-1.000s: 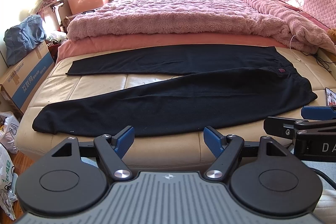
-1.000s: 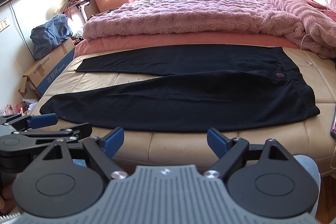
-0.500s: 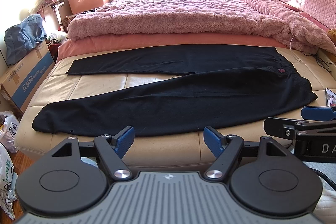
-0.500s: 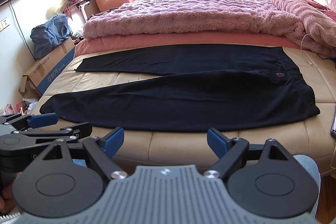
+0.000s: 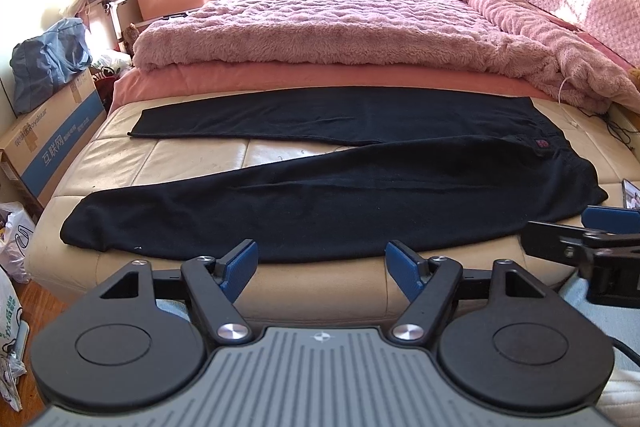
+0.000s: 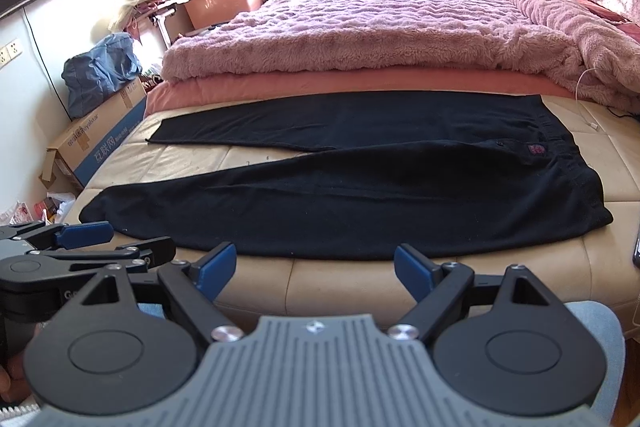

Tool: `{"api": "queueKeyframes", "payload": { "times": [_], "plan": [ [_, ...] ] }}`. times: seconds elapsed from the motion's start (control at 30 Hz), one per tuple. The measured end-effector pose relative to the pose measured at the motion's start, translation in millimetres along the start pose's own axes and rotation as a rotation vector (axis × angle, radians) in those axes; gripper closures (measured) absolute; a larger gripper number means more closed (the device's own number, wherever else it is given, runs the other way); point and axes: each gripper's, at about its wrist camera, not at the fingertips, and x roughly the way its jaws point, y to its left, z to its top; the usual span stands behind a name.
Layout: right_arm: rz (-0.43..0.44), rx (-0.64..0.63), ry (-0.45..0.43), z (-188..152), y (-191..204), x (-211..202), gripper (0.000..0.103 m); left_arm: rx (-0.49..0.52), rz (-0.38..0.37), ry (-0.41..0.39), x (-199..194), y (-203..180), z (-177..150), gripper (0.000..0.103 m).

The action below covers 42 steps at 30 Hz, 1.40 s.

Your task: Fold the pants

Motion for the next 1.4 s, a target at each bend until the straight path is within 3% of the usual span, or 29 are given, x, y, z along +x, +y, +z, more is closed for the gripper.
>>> {"api": "queueKeyframes", "payload": {
  "times": [0.2,0.43,0.53,0.63,0.7,0.77,0.9,0.97,1.1,1.27,1.33,1.37,1.4],
  "plan": [
    [-0.004,-0.053,-0.120,9,-19,0,0.021,0.044,0.039,-0.049,15,29,17,0.026],
    [-0.047,-0.201,-0.300,10,-58,16,0.021,0.232,0.093,-0.084,41,66,30,0.029],
    [-0.124,-0.270,-0.372,7,-80,25,0.021,0.322,0.116,-0.088,54,87,32,0.029],
    [-0.285,-0.403,-0.456,7,-94,35,0.021,0.317,0.158,-0.024,75,119,38,0.029],
    [-0.325,-0.473,-0.422,13,-103,47,0.021,0.280,0.171,0.004,89,147,44,0.029],
    [-0.311,-0.492,-0.334,18,-112,63,0.021,0.204,0.202,0.035,105,182,51,0.029],
    [-0.273,-0.393,-0.170,29,-138,103,0.023,0.000,0.224,0.096,144,258,56,0.029],
    [-0.268,-0.326,-0.115,32,-149,123,0.029,-0.080,0.254,0.124,164,289,53,0.029],
    [-0.261,-0.229,-0.066,38,-162,148,0.034,-0.248,0.248,0.142,187,339,40,0.025],
    [-0.226,-0.227,0.014,42,-159,174,0.033,-0.395,0.231,0.161,199,370,18,0.027],
    [-0.238,-0.236,0.033,40,-152,178,0.031,-0.413,0.208,0.113,191,367,13,0.042],
    [-0.246,-0.237,0.043,40,-151,180,0.029,-0.414,0.200,0.105,189,363,13,0.059],
    [-0.256,-0.238,0.052,38,-152,181,0.027,-0.411,0.187,0.104,191,358,15,0.085]
  ]
}}
